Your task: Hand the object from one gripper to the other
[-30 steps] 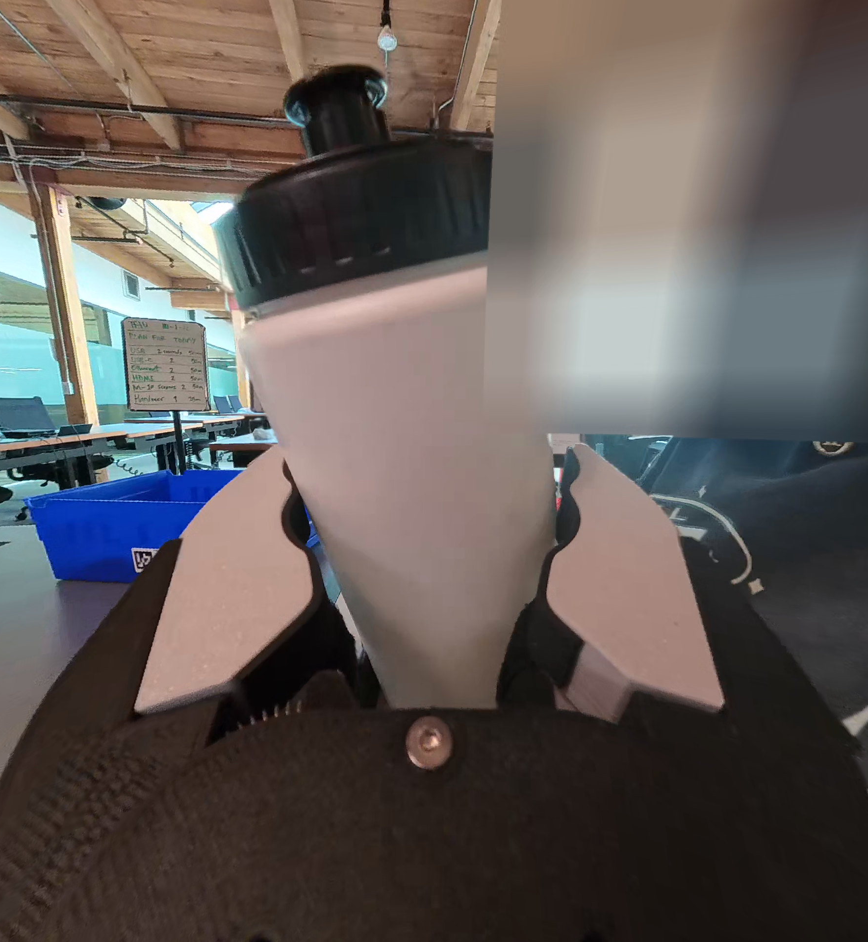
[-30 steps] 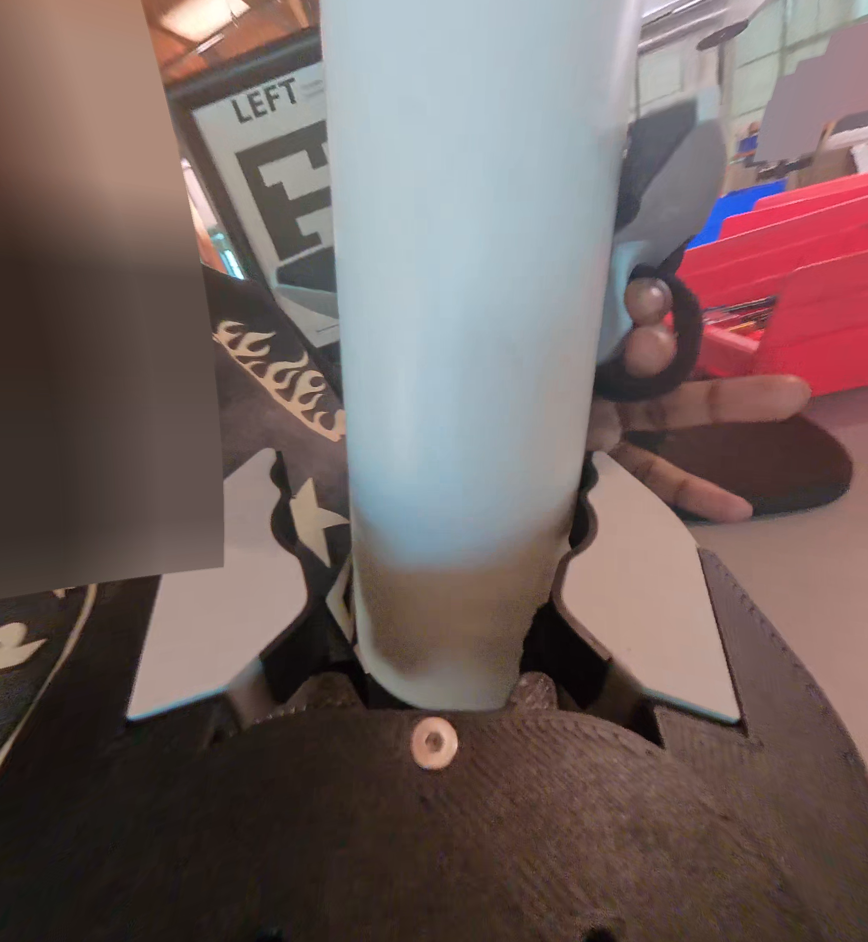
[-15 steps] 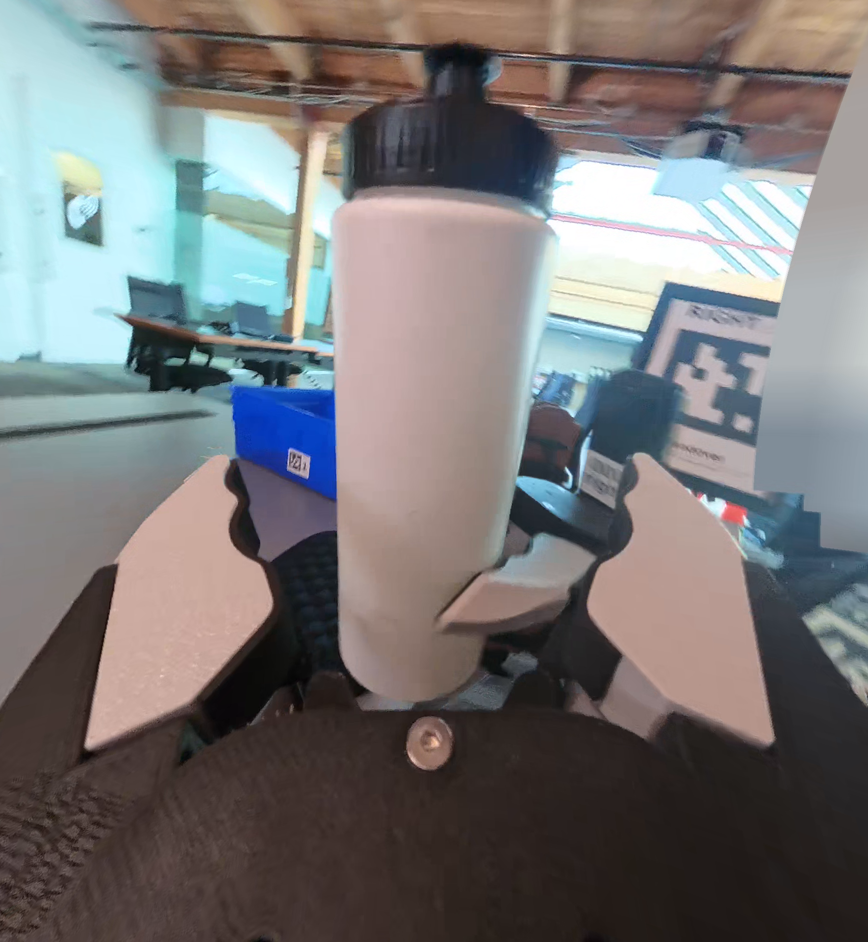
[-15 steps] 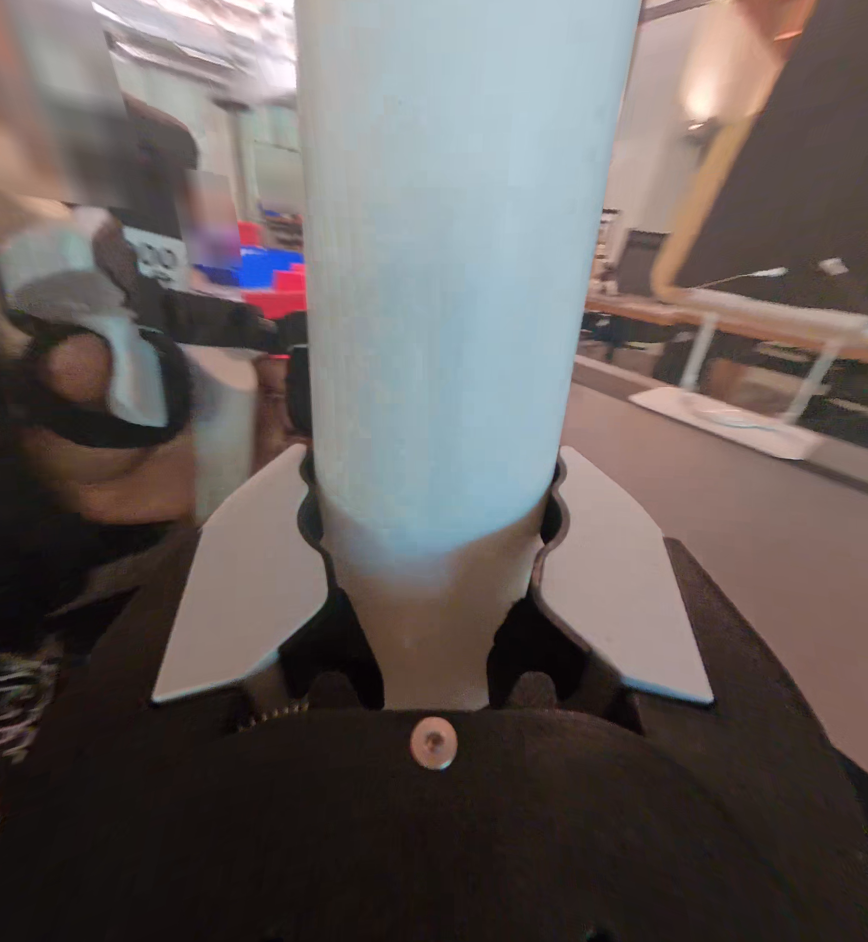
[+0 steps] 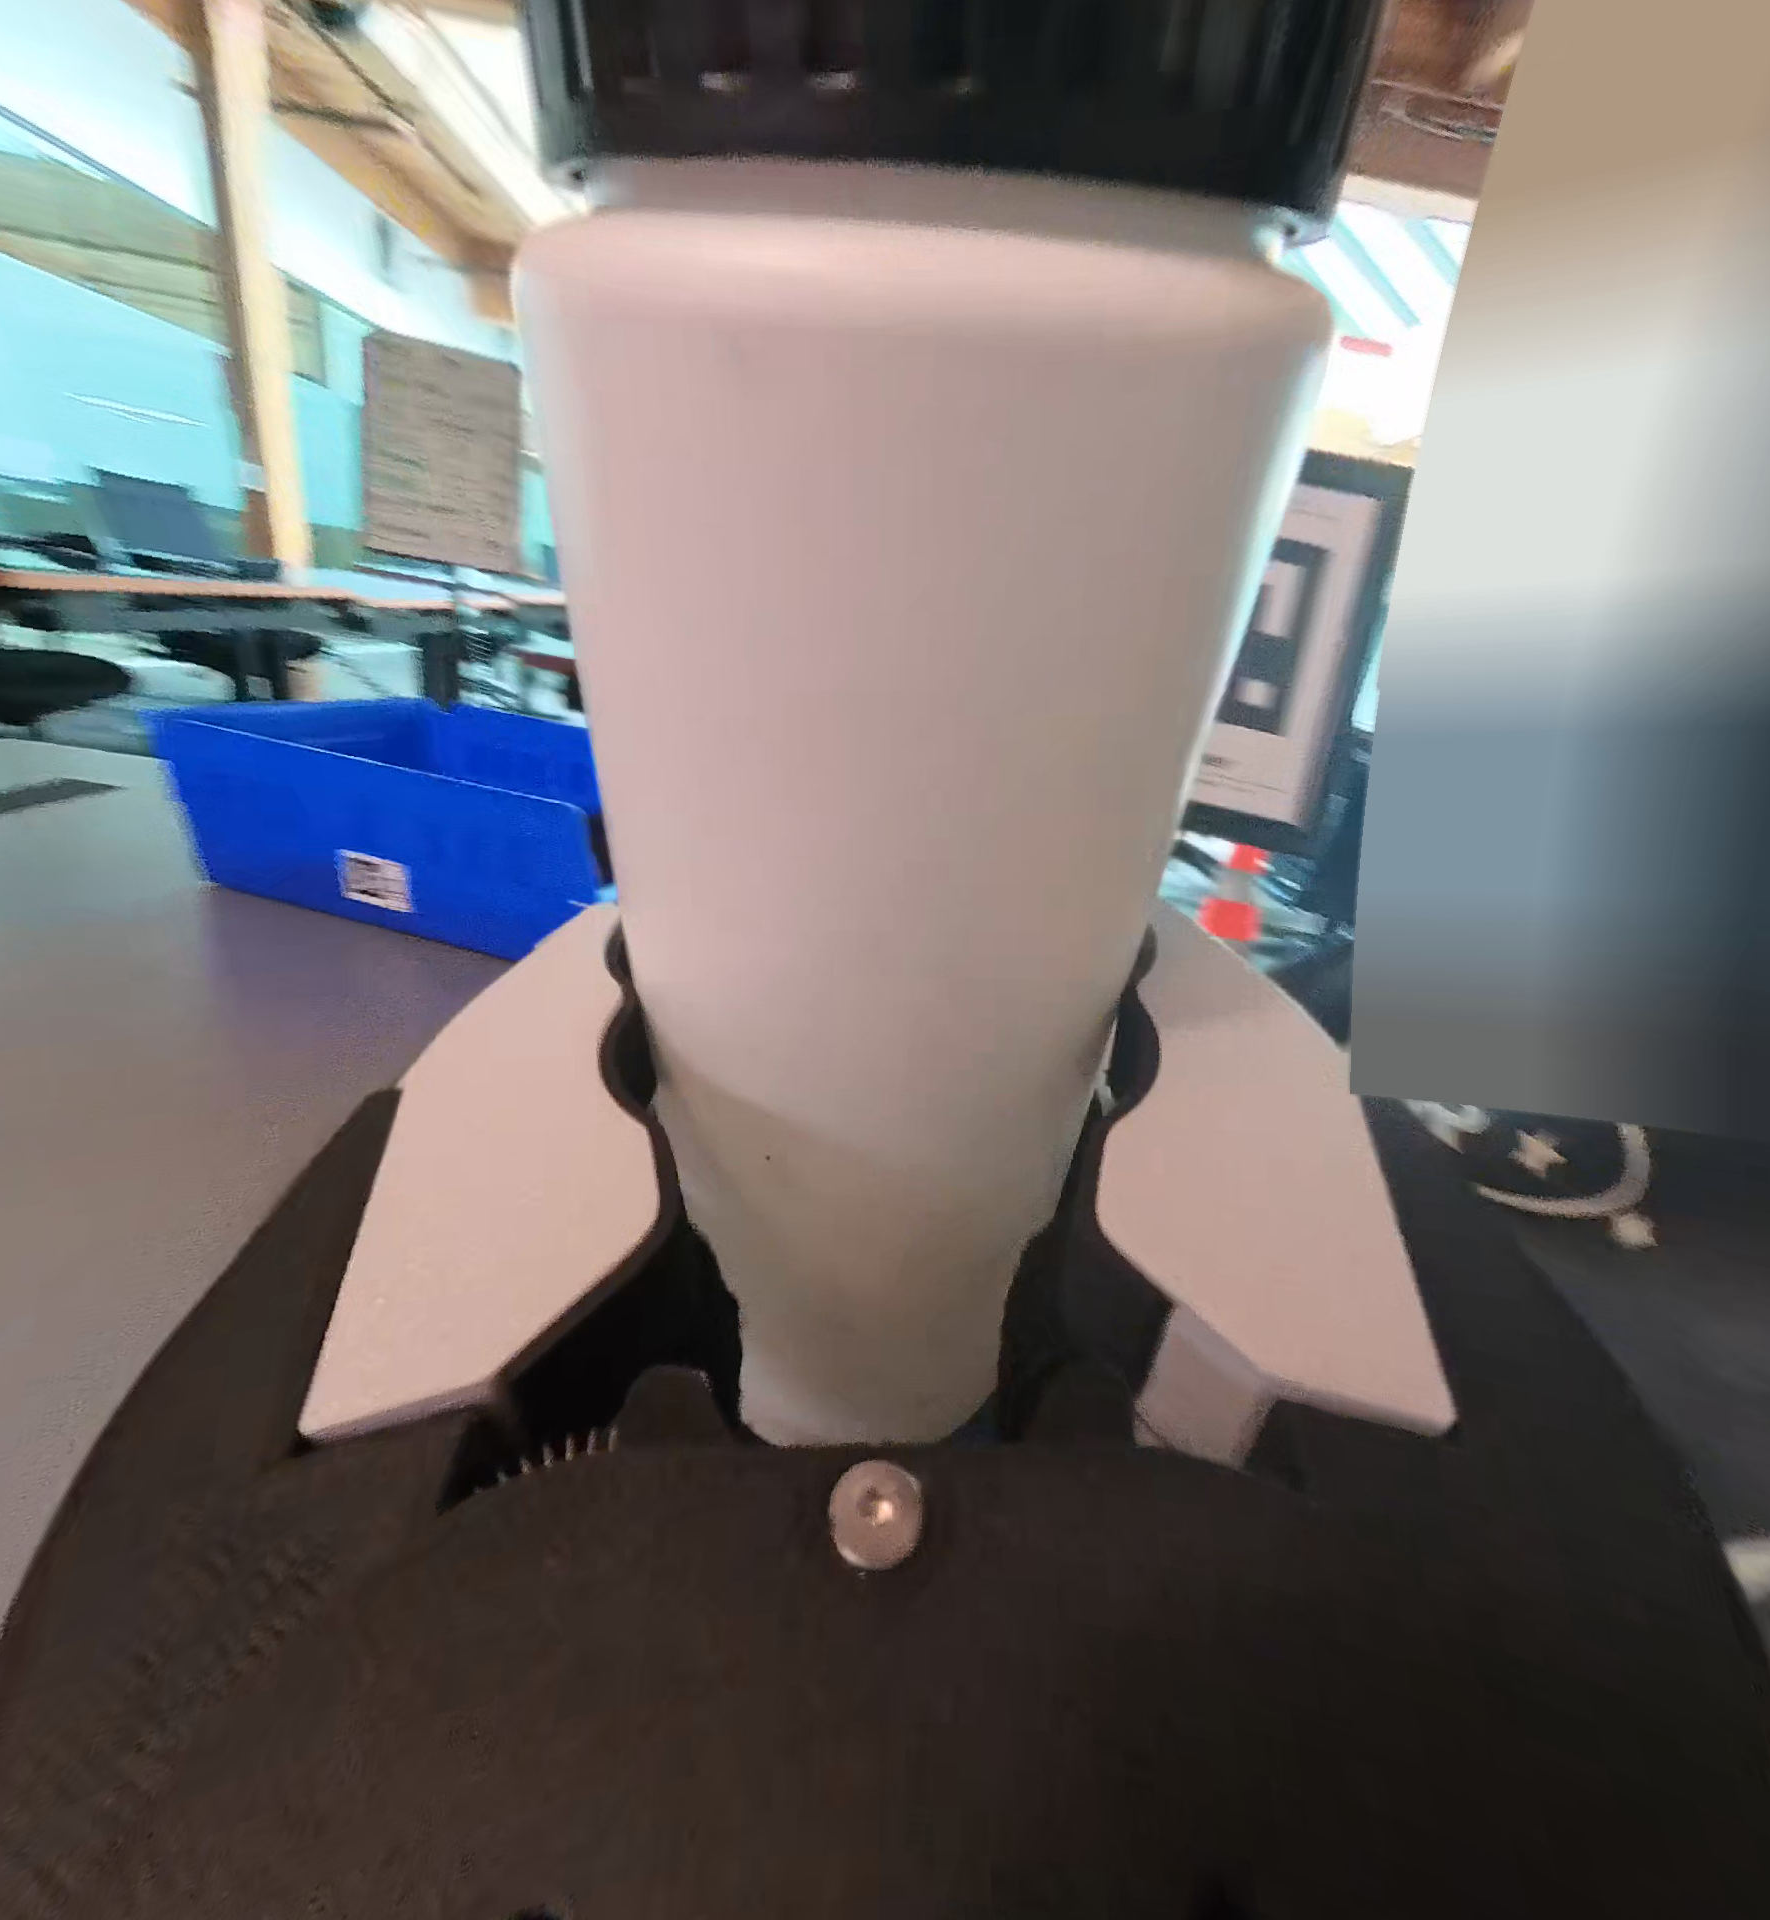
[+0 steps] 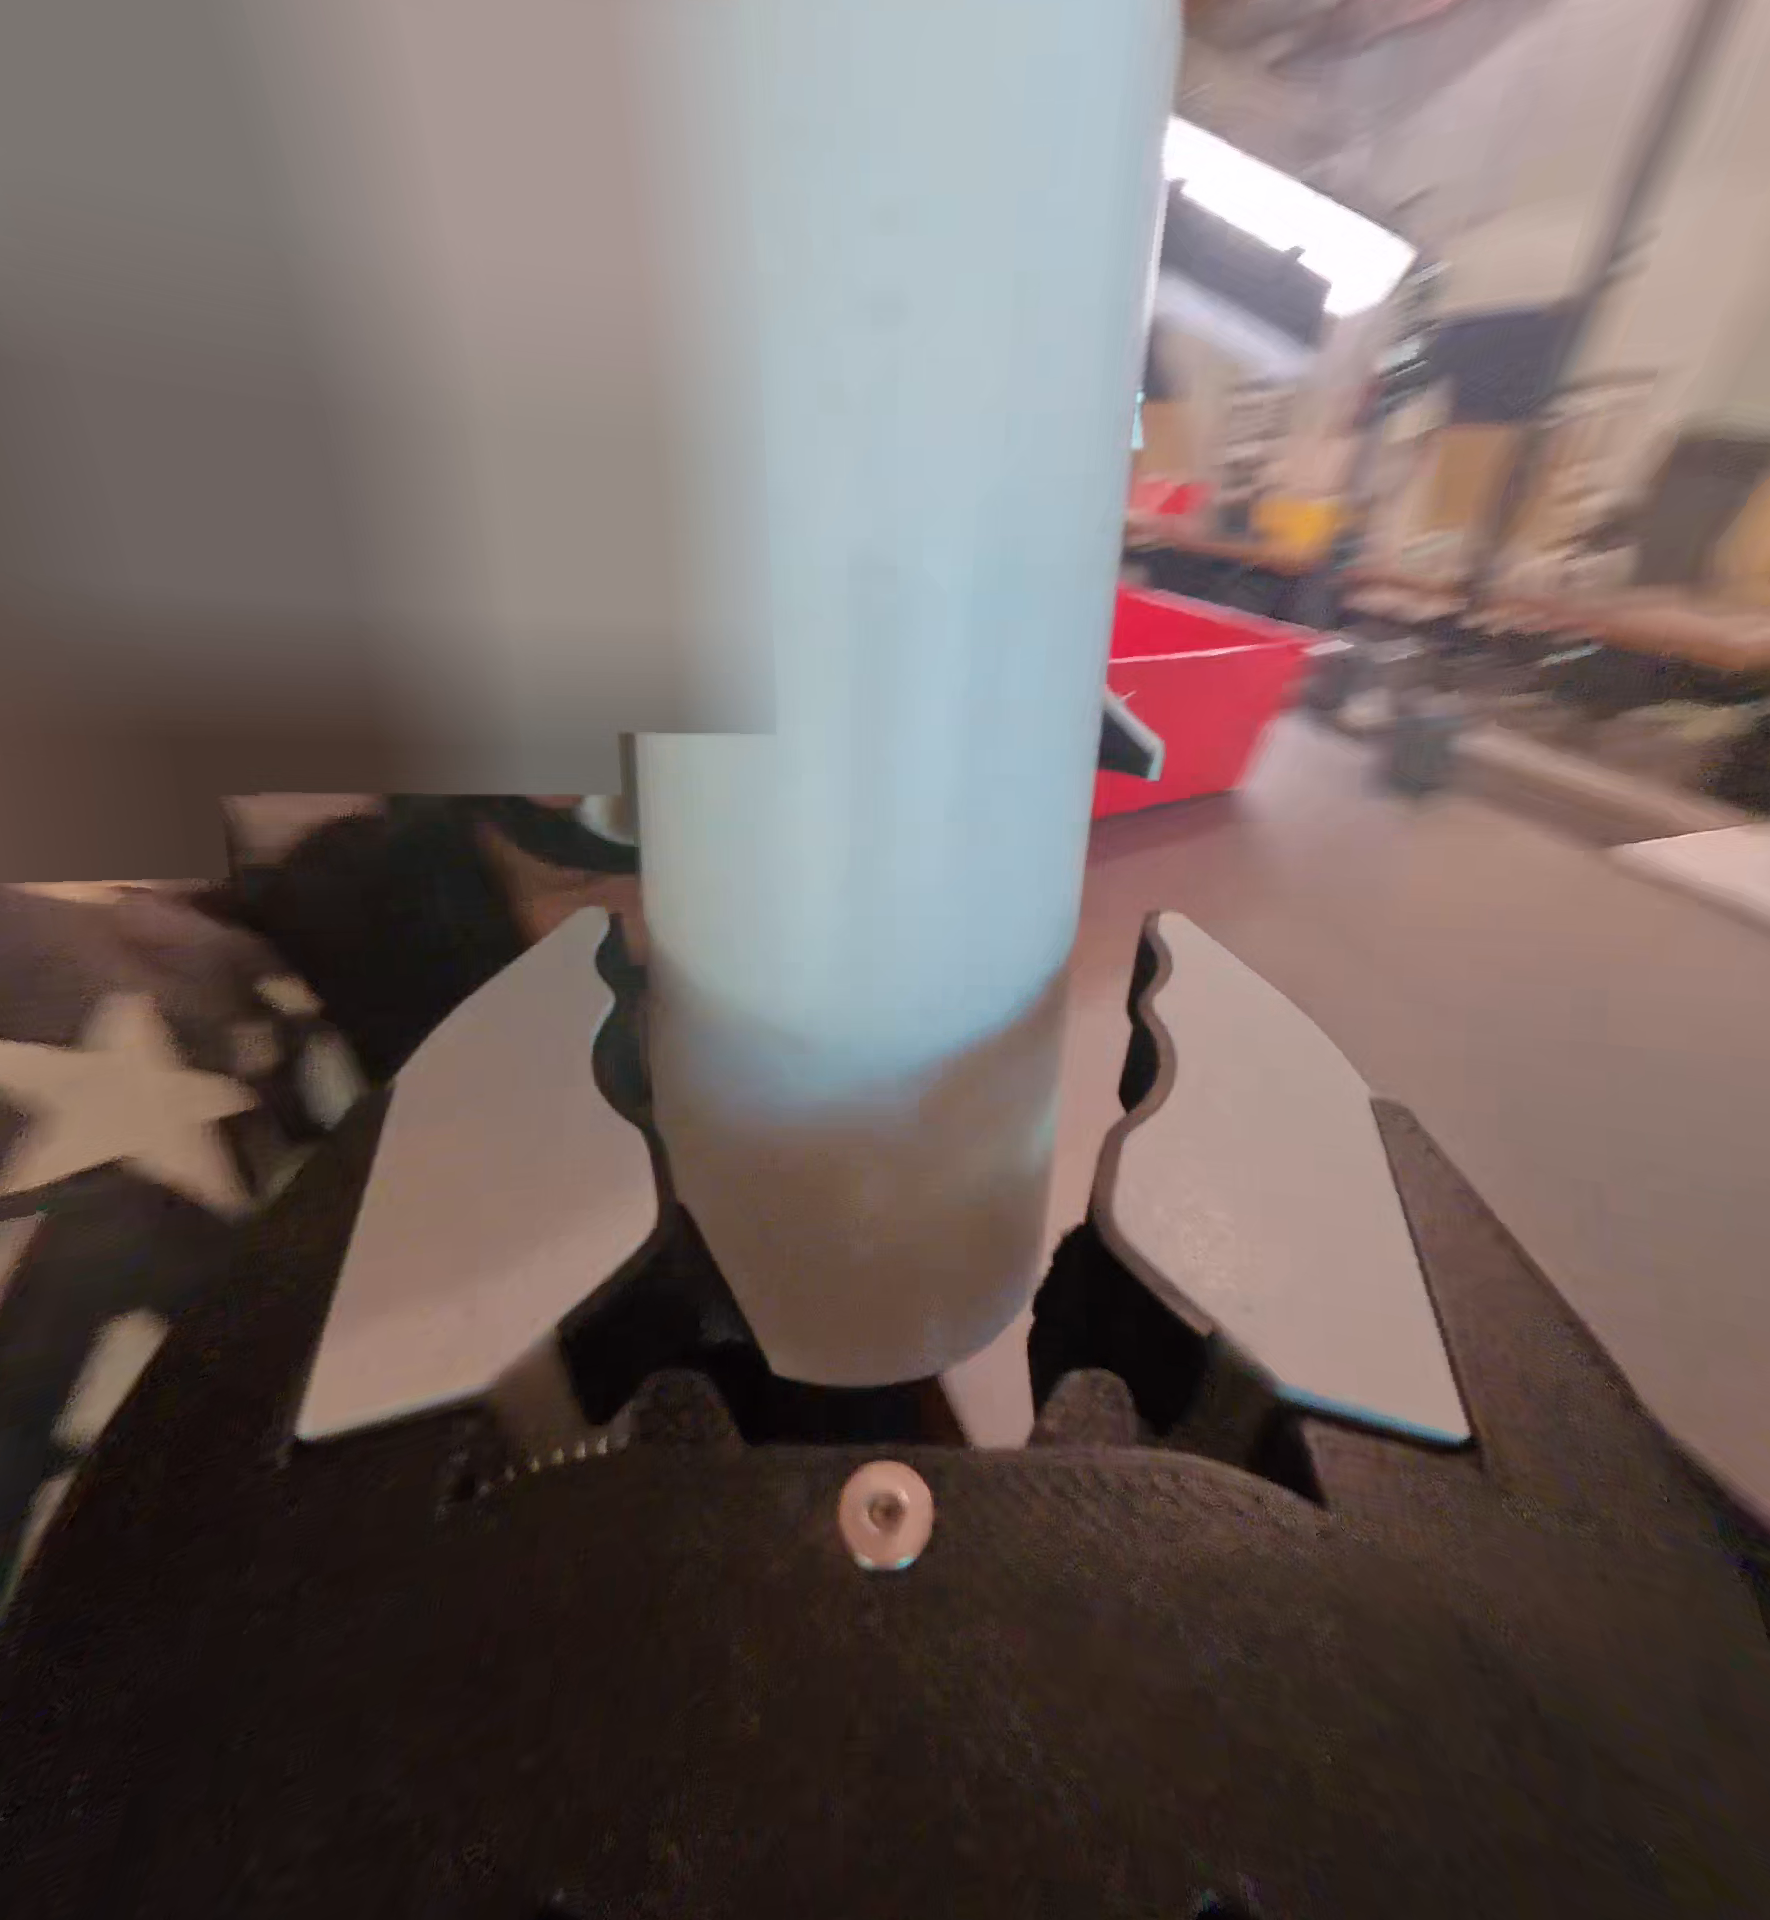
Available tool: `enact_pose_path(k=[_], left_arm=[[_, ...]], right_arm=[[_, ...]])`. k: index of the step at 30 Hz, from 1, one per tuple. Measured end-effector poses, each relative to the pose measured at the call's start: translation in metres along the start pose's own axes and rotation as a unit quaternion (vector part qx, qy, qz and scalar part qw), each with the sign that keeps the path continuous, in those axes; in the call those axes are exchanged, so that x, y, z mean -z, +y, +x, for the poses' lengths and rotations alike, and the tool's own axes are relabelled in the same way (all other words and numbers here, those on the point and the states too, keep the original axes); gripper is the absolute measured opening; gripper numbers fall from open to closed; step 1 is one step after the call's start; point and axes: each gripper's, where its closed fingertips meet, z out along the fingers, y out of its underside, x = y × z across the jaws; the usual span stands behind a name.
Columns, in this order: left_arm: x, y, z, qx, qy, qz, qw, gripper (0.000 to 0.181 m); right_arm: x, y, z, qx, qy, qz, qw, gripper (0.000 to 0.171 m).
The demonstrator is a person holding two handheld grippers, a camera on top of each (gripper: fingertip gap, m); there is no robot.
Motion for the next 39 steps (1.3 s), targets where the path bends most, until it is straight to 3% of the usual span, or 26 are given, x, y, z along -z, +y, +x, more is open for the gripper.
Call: enact_pose_path(k=[4, 7, 13, 18, 21, 25, 28, 33, 39], left_arm=[[0.005, 0.012, 0.024, 0.028, 0.092, -0.040, 0.995, 0.087], [0.001, 0.020, 0.032, 0.037, 0.118, -0.057, 0.991, 0.087], [-0.008, 0.015, 0.030, 0.045, 0.104, -0.024, 0.993, 0.086], [-0.011, 0.012, 0.003, -0.015, -0.023, -0.011, 1.000, 0.120], [-0.014, 0.011, -0.008, -0.057, -0.095, -0.010, 0.994, 0.125], [-0.016, 0.006, -0.020, -0.068, -0.163, 0.015, 0.984, 0.114], [-0.013, 0.008, -0.025, -0.068, -0.174, 0.026, 0.982, 0.086], [-0.004, 0.009, -0.025, -0.053, -0.141, 0.021, 0.988, 0.085], [0.007, 0.007, 0.010, -0.032, 0.009, 0.004, 0.999, 0.085]], right_arm=[[0.010, 0.003, -0.031, -0.178, -0.220, -0.015, 0.959, 0.108], [0.010, 0.003, -0.049, -0.220, -0.297, 0.000, 0.929, 0.099], [-0.001, 0.007, -0.045, -0.151, -0.237, 0.025, 0.959, 0.088], [-0.007, 0.013, 0.000, -0.065, -0.040, -0.004, 0.997, 0.088], [-0.004, 0.017, 0.025, -0.028, 0.068, -0.041, 0.996, 0.088], [-0.003, 0.019, 0.036, 0.009, 0.145, -0.057, 0.988, 0.088], [-0.005, 0.020, 0.036, 0.037, 0.176, -0.068, 0.981, 0.088], [-0.007, 0.021, 0.032, 0.059, 0.164, -0.059, 0.983, 0.087], [-0.002, 0.015, -0.008, -0.061, -0.070, -0.025, 0.995, 0.104]])
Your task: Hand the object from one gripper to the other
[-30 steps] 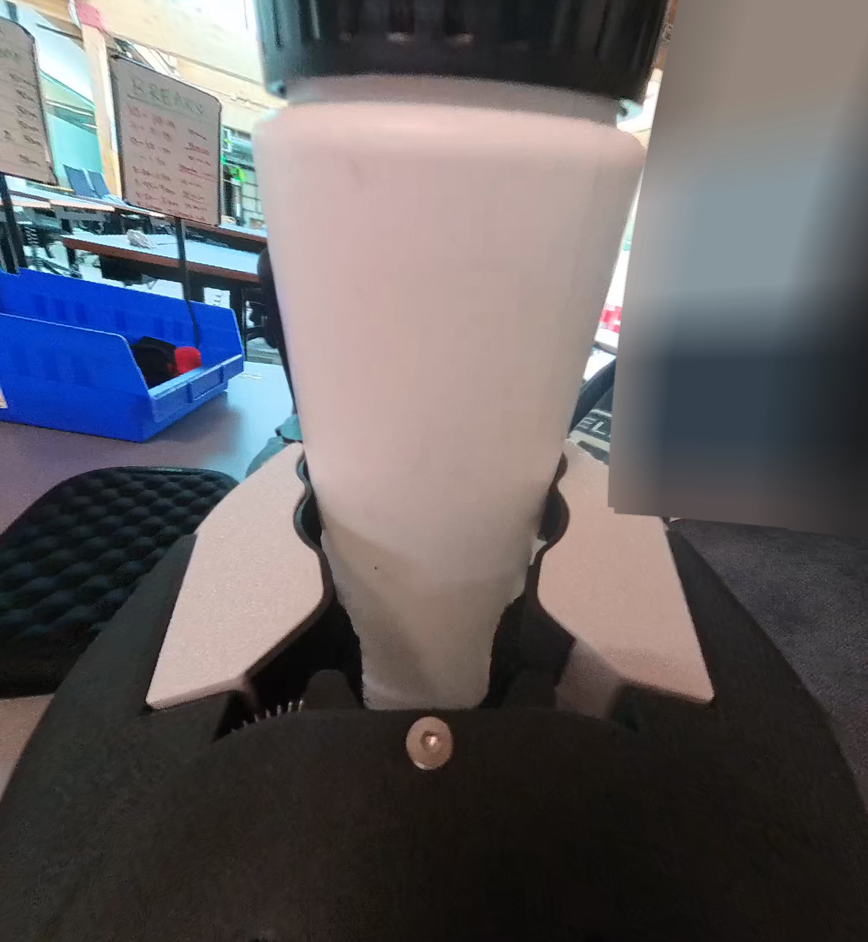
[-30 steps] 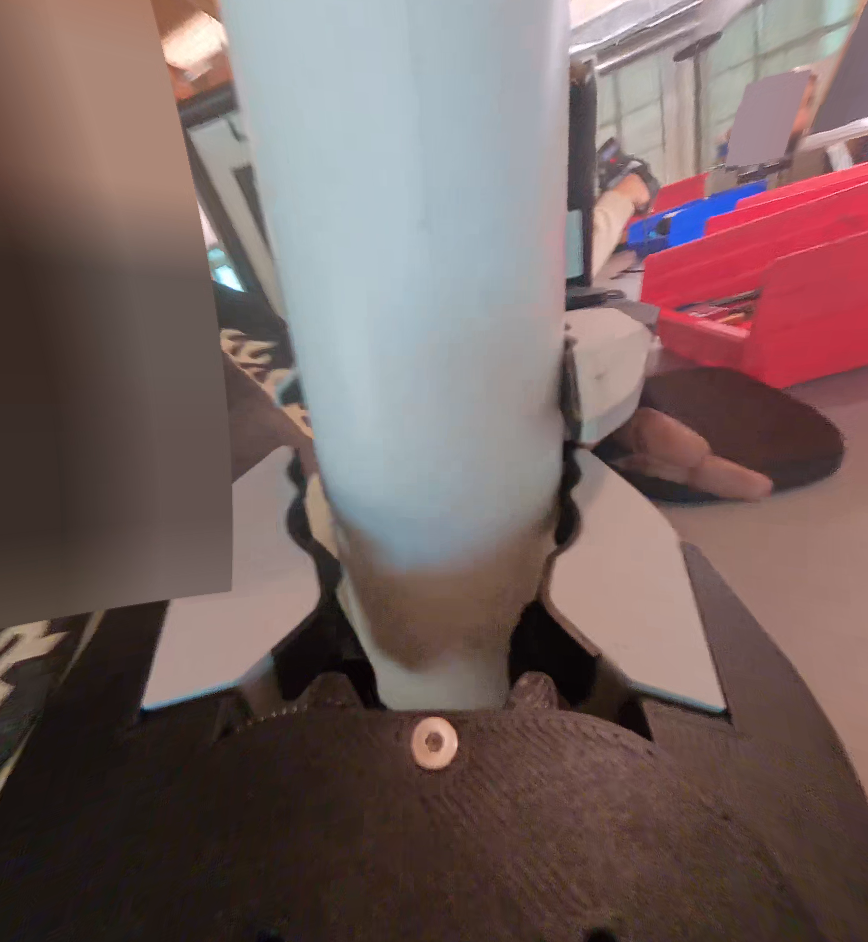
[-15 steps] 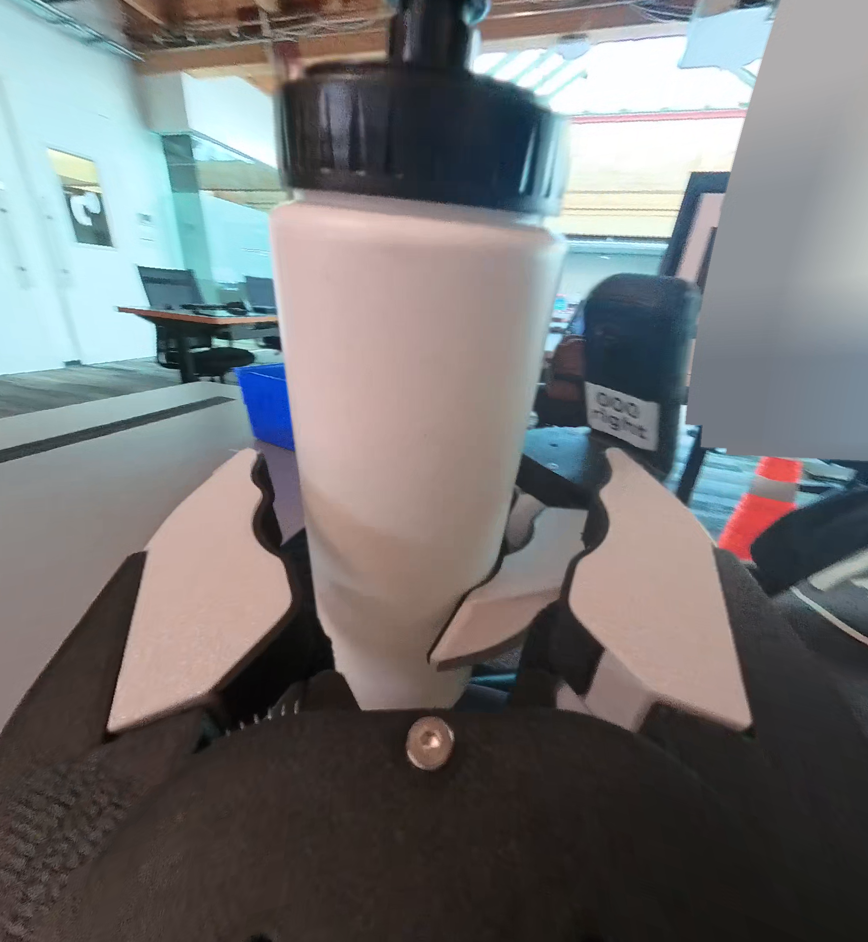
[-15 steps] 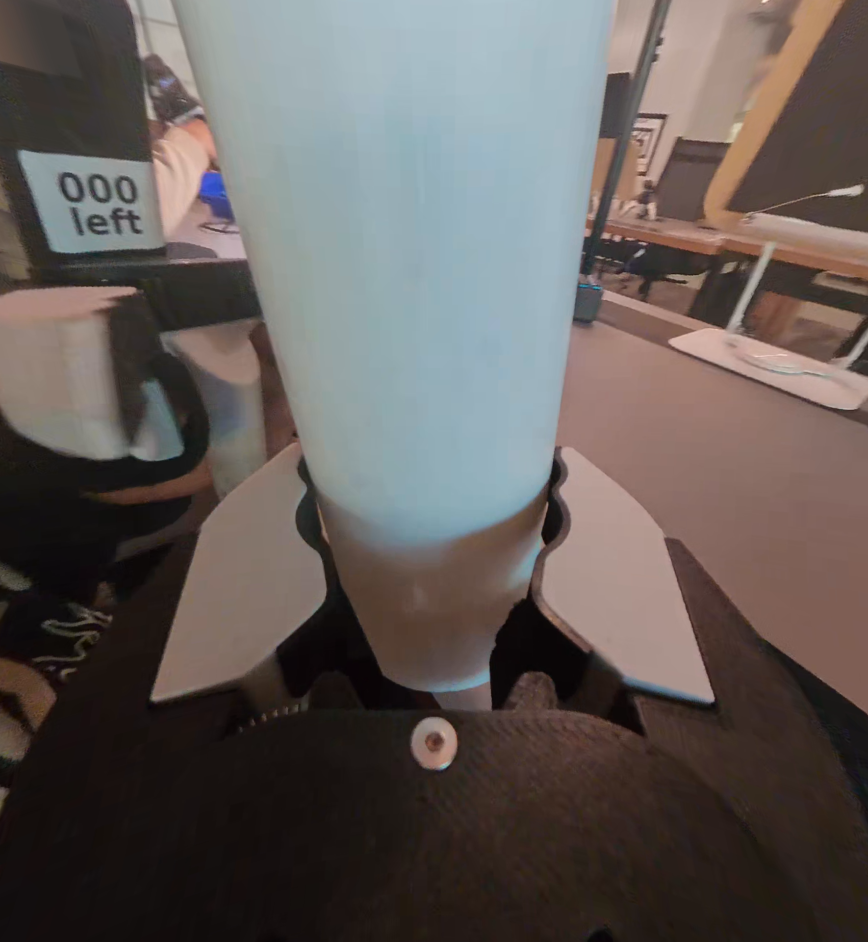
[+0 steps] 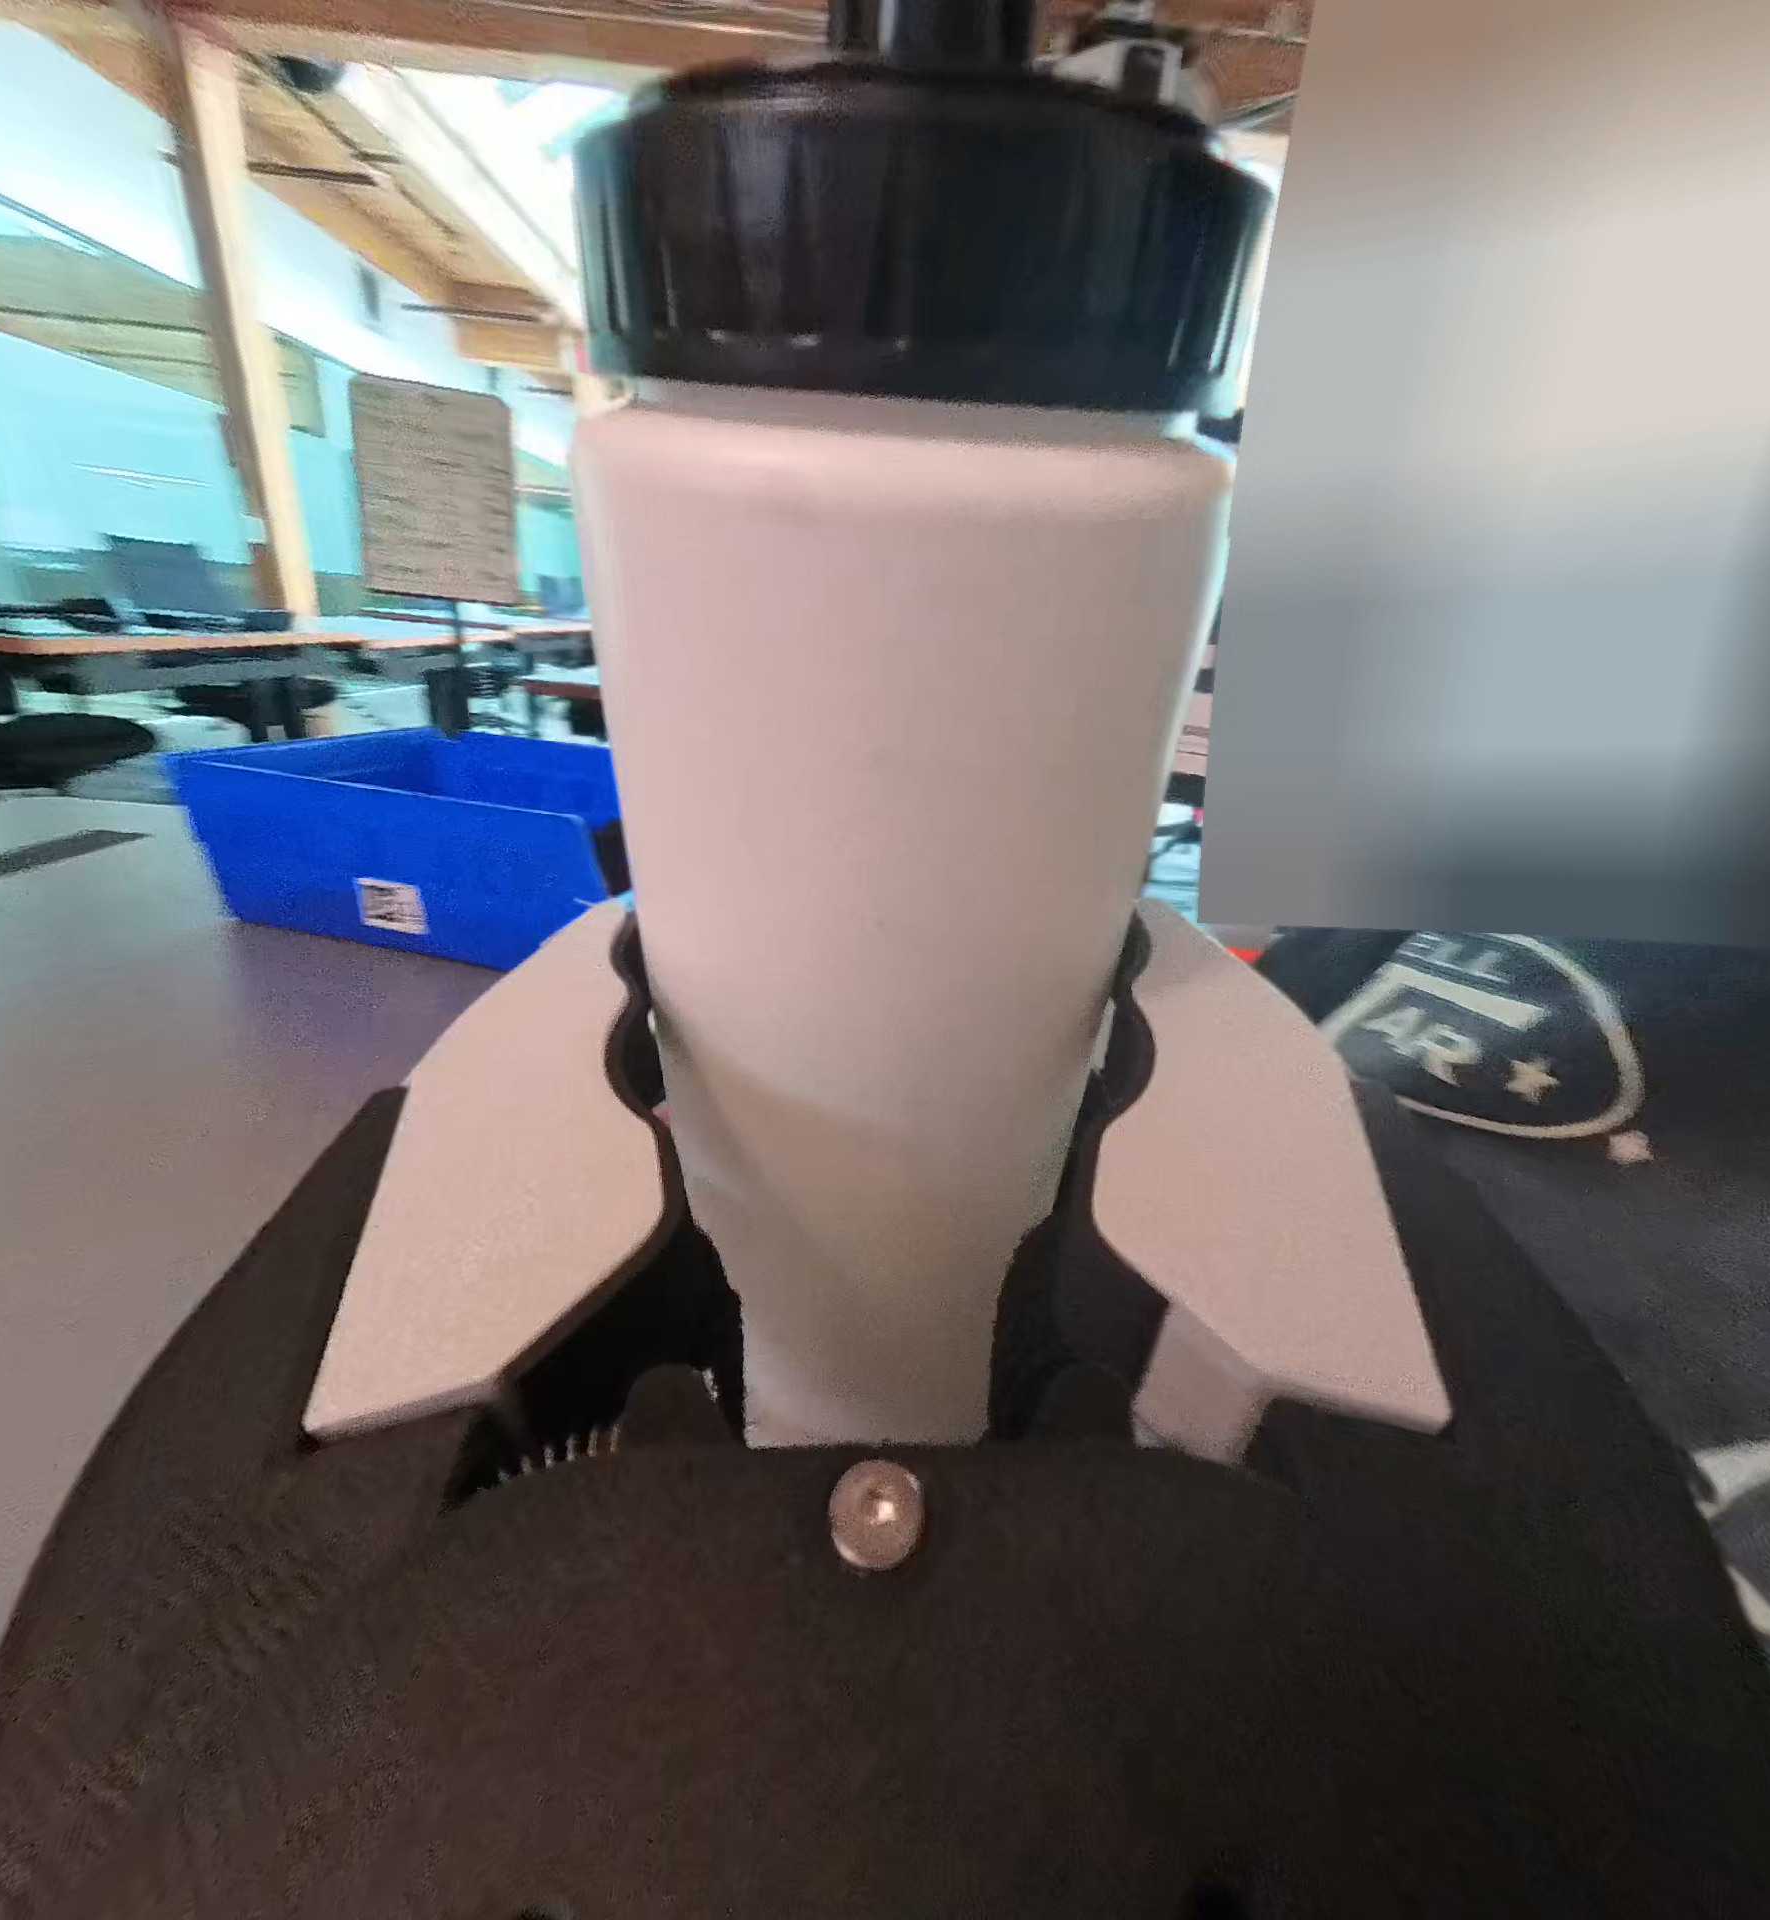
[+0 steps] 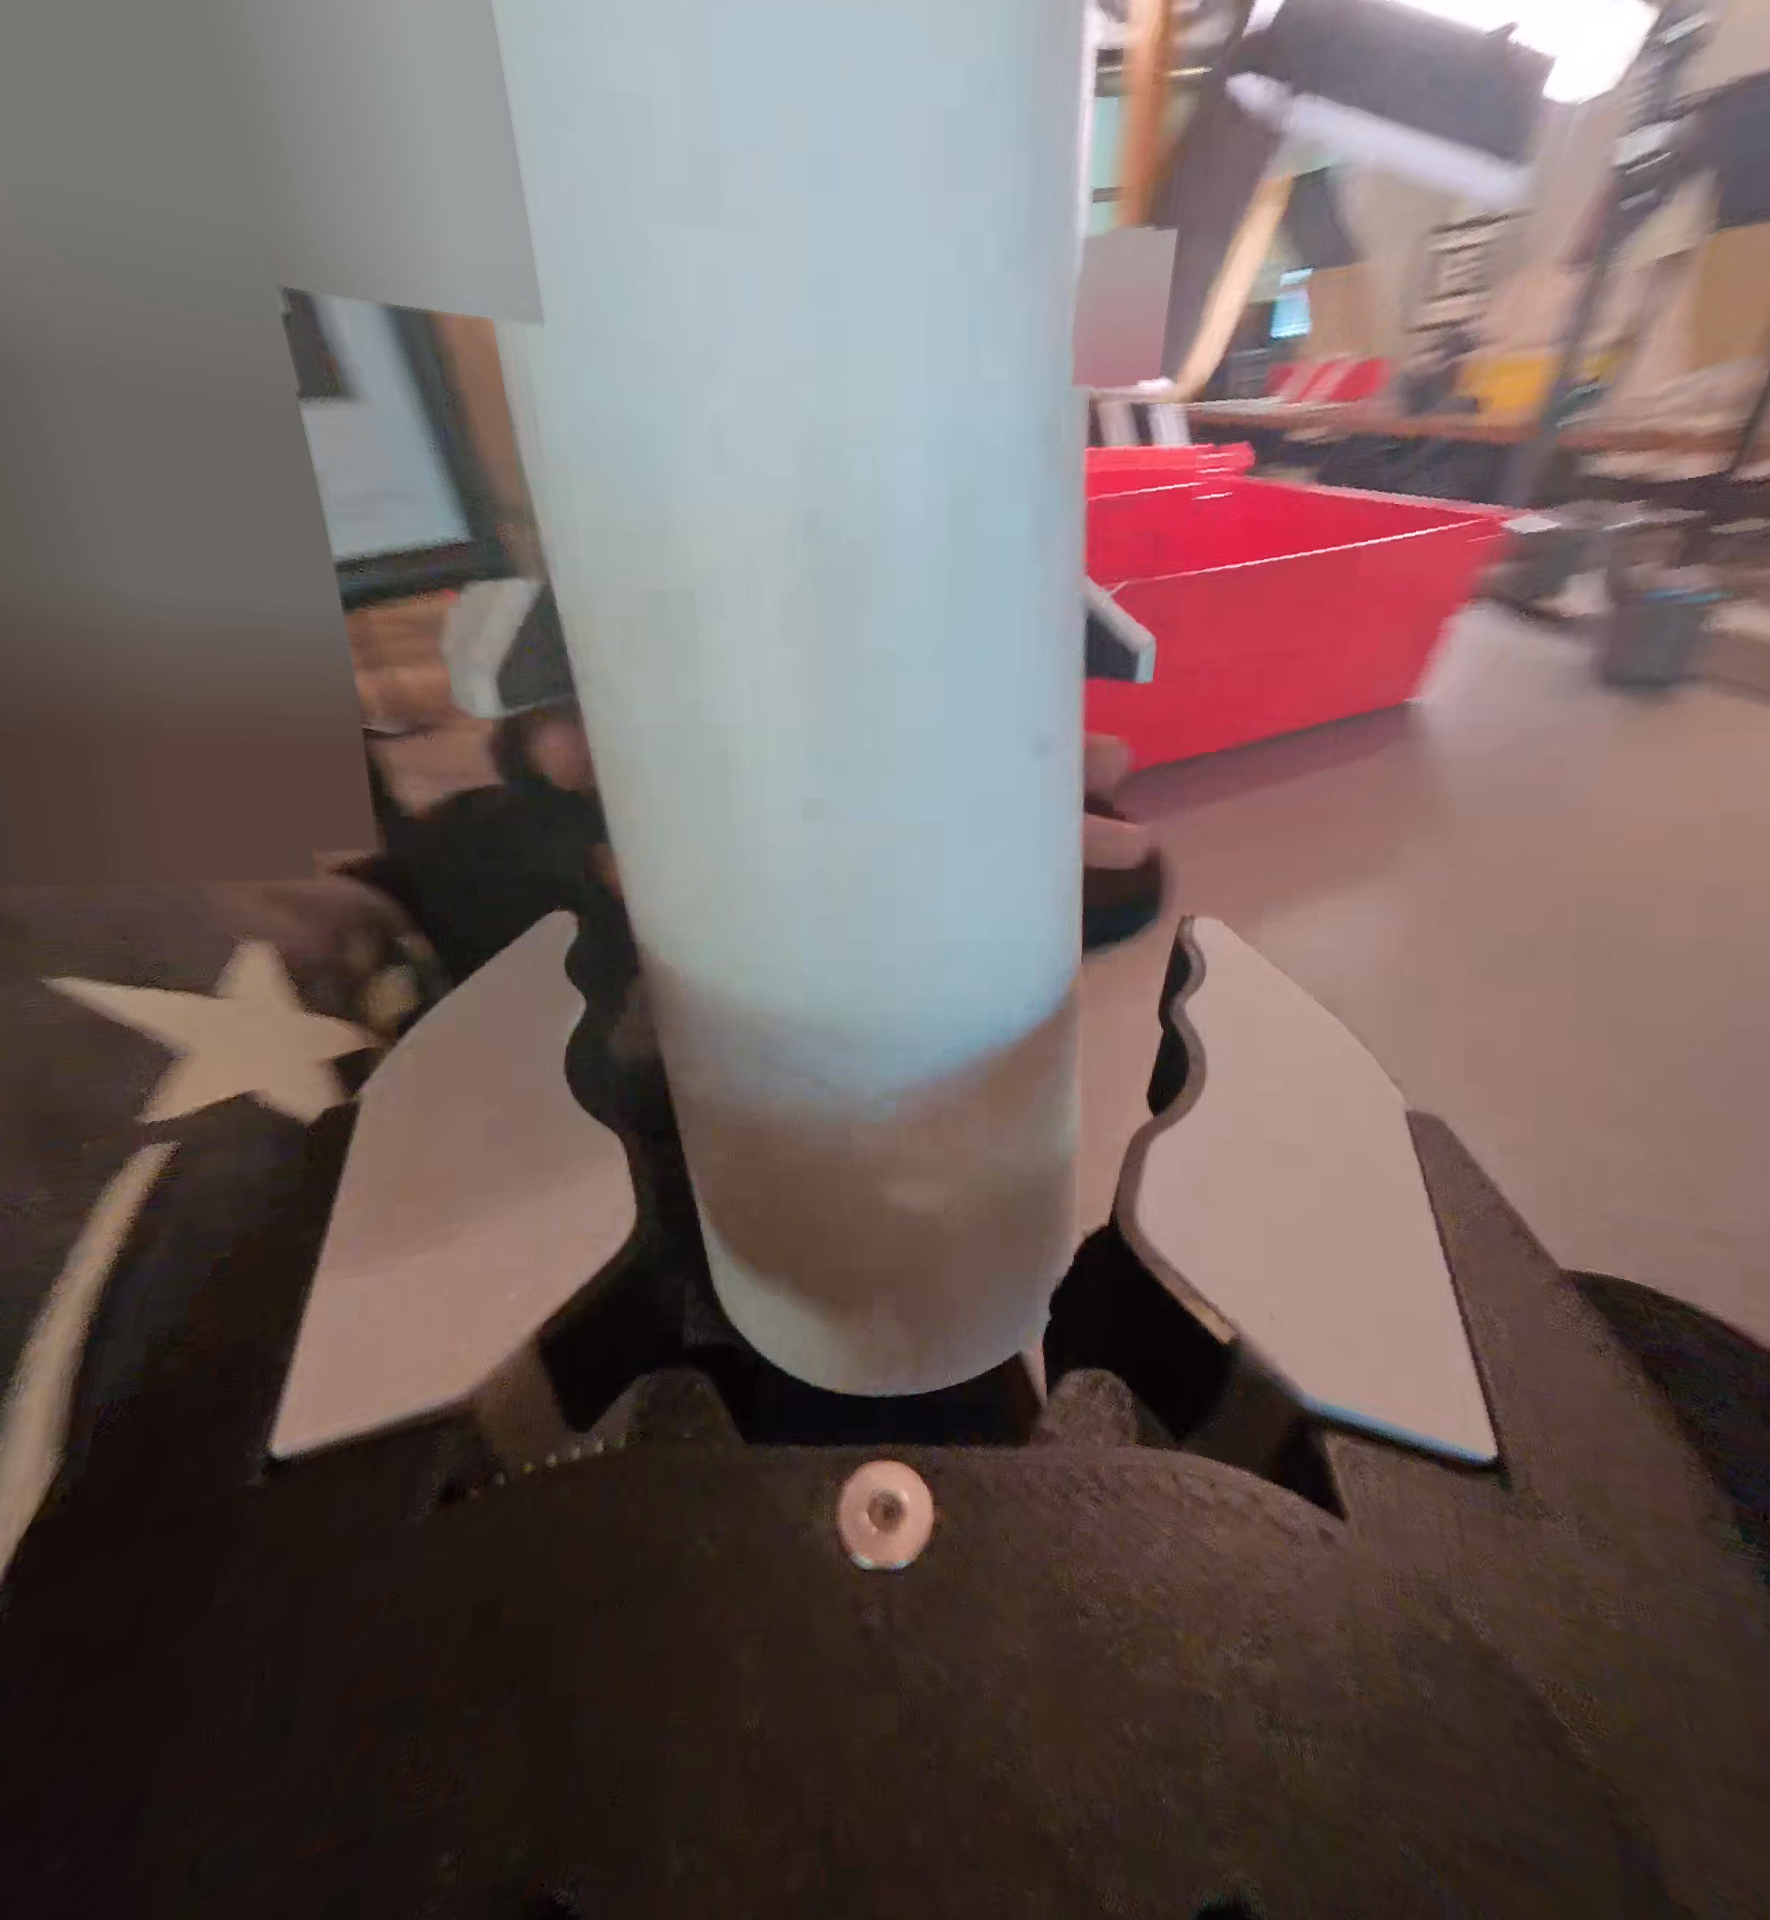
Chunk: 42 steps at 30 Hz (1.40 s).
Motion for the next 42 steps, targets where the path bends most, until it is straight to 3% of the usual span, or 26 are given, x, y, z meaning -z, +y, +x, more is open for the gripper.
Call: enact_pose_path(k=[3, 7, 11, 14, 16, 21, 26, 28, 31, 34, 38, 42], left_arm=[[0.002, -0.002, 0.015, 0.023, 0.063, 0.018, 0.998, 0.085], [-0.001, 0.000, 0.030, 0.055, 0.125, 0.027, 0.990, 0.085], [-0.005, 0.003, 0.034, 0.062, 0.137, 0.022, 0.988, 0.085], [-0.006, -0.007, 0.015, 0.059, 0.072, 0.062, 0.994, 0.086], [-0.006, -0.008, 0.001, 0.045, 0.017, 0.067, 0.997, 0.105], [-0.008, -0.009, -0.024, 0.031, -0.100, 0.074, 0.992, 0.117], [-0.016, 0.004, -0.038, 0.032, -0.168, 0.061, 0.983, 0.114], [-0.016, 0.011, -0.039, 0.017, -0.169, 0.042, 0.985, 0.091], [-0.012, 0.016, -0.038, 0.017, -0.151, 0.010, 0.988, 0.088], [-0.002, 0.014, -0.033, 0.014, -0.112, -0.008, 0.994, 0.088], [0.007, 0.013, -0.012, 0.029, -0.020, -0.027, 0.999, 0.088], [0.007, 0.018, 0.015, 0.065, 0.083, -0.036, 0.994, 0.088]], right_arm=[[0.005, -0.006, -0.019, -0.070, -0.105, 0.037, 0.991, 0.101], [0.002, -0.007, -0.040, -0.094, -0.185, 0.062, 0.976, 0.097], [-0.004, 0.003, -0.048, -0.074, -0.192, 0.021, 0.978, 0.087], [-0.005, -0.004, -0.030, -0.062, -0.119, 0.043, 0.990, 0.087], [-0.005, -0.003, -0.005, -0.037, -0.024, 0.033, 0.998, 0.087], [0.005, -0.003, 0.039, 0.037, 0.169, 0.030, 0.984, 0.087], [0.002, 0.004, 0.046, 0.096, 0.251, -0.005, 0.963, 0.087], [-0.001, 0.006, 0.044, 0.111, 0.260, -0.018, 0.959, 0.087], [-0.002, 0.008, 0.044, 0.127, 0.266, -0.016, 0.956, 0.087], [-0.009, 0.011, 0.032, 0.120, 0.192, -0.027, 0.974, 0.086], [-0.010, 0.011, -0.001, 0.005, 0.008, -0.020, 1.000, 0.102], [-0.005, 0.011, -0.032, -0.116, -0.157, -0.003, 0.981, 0.105]])
